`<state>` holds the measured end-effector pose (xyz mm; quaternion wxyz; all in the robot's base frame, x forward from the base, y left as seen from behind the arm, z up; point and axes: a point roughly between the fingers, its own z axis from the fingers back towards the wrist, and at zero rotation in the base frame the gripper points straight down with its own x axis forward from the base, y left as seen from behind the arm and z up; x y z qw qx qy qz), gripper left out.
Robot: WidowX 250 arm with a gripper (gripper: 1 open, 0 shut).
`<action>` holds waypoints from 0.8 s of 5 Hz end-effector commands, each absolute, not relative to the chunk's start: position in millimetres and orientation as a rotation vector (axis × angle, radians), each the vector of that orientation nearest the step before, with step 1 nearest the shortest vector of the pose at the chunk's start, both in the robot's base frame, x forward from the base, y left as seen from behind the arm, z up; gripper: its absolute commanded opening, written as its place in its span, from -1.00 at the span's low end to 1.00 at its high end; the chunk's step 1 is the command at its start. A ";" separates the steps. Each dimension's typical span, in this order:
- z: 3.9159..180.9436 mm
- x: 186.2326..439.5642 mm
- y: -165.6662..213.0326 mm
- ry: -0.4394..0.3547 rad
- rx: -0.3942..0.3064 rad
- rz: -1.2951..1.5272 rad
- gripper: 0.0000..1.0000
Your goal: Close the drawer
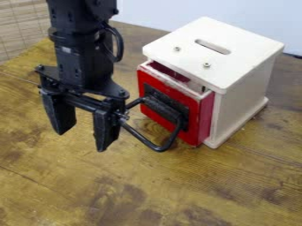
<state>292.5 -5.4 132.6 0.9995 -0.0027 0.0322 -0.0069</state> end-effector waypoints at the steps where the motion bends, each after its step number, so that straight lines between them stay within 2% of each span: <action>1: 135.6 284.8 -10.2 0.063 -0.001 -0.020 1.00; 2: 147.8 282.8 -2.3 0.040 0.025 -0.024 1.00; 4: 145.3 283.2 8.1 0.013 0.024 -0.100 1.00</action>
